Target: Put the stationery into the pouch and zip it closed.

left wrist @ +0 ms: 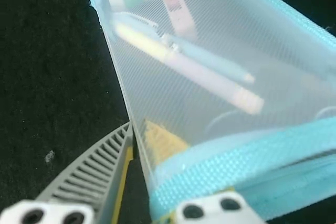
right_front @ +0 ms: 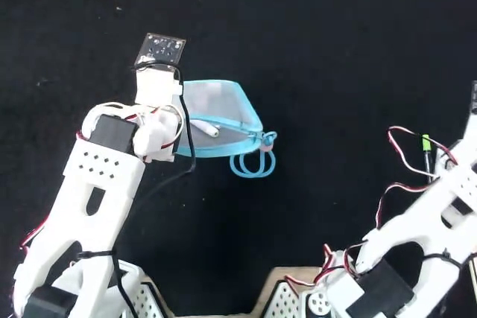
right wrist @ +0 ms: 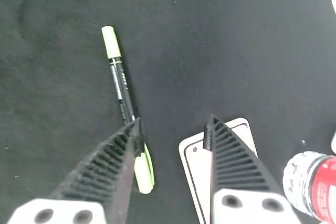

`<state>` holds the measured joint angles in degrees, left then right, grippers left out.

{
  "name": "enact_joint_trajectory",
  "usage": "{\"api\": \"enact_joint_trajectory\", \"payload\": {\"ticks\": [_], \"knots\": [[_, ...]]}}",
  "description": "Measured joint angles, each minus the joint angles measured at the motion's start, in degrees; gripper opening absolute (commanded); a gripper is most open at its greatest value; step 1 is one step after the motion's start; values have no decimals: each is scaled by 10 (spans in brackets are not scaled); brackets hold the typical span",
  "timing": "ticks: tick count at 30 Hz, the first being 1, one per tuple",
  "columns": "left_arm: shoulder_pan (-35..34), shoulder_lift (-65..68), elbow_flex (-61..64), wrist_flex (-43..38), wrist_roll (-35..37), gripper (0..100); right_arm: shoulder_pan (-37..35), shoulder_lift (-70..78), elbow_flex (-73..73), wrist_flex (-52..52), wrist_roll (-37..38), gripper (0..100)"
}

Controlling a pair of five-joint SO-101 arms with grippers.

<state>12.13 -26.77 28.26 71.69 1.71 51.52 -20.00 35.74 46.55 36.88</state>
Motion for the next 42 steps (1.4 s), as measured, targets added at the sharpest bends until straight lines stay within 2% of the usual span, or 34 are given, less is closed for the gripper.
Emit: {"api": "enact_joint_trajectory", "payload": {"ticks": [10,20,28,42], "knots": [[0,0,0,0,0,30,-32,5,0,-8,0,184],[0,0,0,0,0,30,-63,151,-1,-138,0,184],[0,0,0,0,0,30,-88,294,-95,-144,0,184],[0,0,0,0,0,30,-89,404,-194,-145,0,184]]}}
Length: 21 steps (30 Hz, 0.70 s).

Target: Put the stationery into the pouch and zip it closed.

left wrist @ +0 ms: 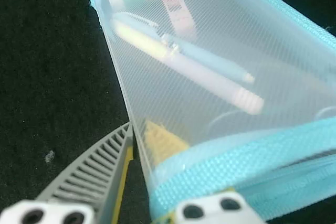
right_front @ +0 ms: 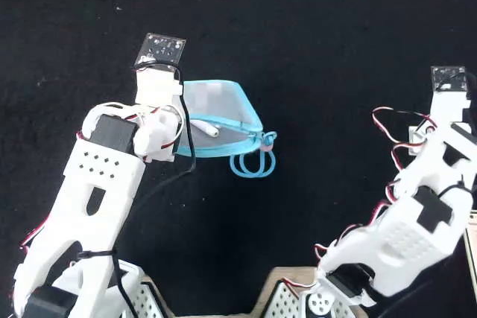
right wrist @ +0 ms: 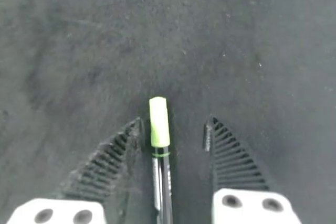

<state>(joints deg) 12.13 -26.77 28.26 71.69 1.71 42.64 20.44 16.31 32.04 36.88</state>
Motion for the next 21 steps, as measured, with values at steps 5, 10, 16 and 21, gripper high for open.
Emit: {"api": "enact_joint_trajectory", "payload": {"ticks": [5,10,16,21], "knots": [[0,0,0,0,0,30,0,52,-36,-3,0,175],[0,0,0,0,0,30,0,68,-52,-3,0,26],[0,0,0,0,0,30,1,63,-68,52,1,10],[0,0,0,0,0,30,1,17,-67,183,0,10]]}}
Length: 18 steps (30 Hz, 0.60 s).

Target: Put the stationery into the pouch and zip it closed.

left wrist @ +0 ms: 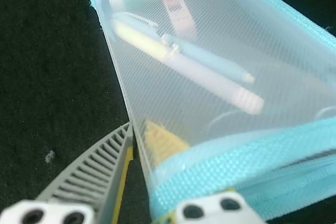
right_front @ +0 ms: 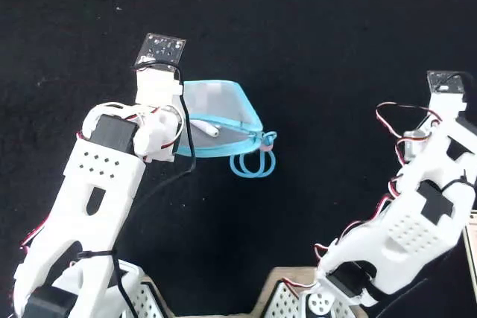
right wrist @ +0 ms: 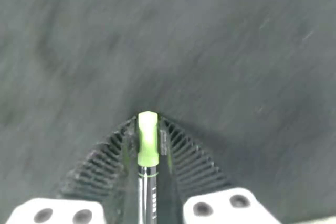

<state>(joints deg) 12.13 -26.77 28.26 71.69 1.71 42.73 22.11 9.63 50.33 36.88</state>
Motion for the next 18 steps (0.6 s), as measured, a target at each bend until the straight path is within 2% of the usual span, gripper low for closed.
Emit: {"api": "enact_joint_trajectory", "payload": {"ticks": [4,7,11,18], "knots": [[0,0,0,0,0,30,0,-40,0,111,0,10],[0,0,0,0,0,30,-1,-69,24,142,-14,10],[0,0,0,0,0,30,-1,-106,91,142,-43,10],[0,0,0,0,0,30,-1,-179,201,75,-55,34]]}}
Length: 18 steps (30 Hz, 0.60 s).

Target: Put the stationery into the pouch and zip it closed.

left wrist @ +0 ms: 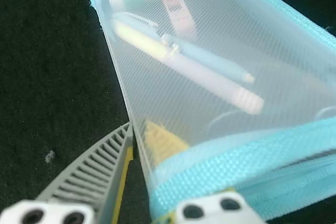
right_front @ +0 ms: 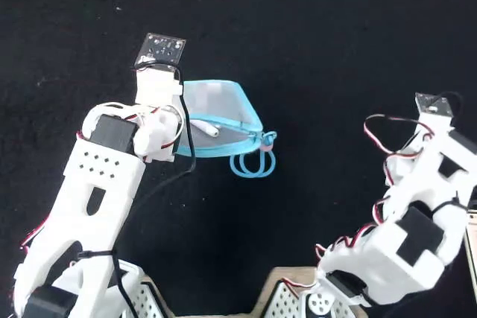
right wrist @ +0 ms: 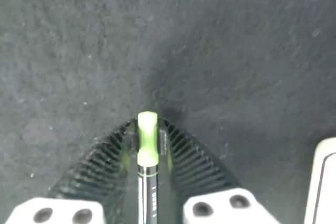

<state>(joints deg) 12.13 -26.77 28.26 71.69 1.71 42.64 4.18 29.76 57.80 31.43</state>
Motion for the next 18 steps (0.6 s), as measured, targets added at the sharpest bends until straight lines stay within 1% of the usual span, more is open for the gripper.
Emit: {"api": "enact_joint_trajectory", "payload": {"ticks": [4,5,13,15,18], "knots": [[0,0,0,0,0,30,0,-7,19,-17,0,168],[0,0,0,0,0,30,0,-7,22,-18,0,185],[0,0,0,0,0,30,0,-7,25,-18,0,187],[0,0,0,0,0,30,-6,-7,25,-18,0,187],[0,0,0,0,0,30,-32,-7,25,10,0,187]]}}
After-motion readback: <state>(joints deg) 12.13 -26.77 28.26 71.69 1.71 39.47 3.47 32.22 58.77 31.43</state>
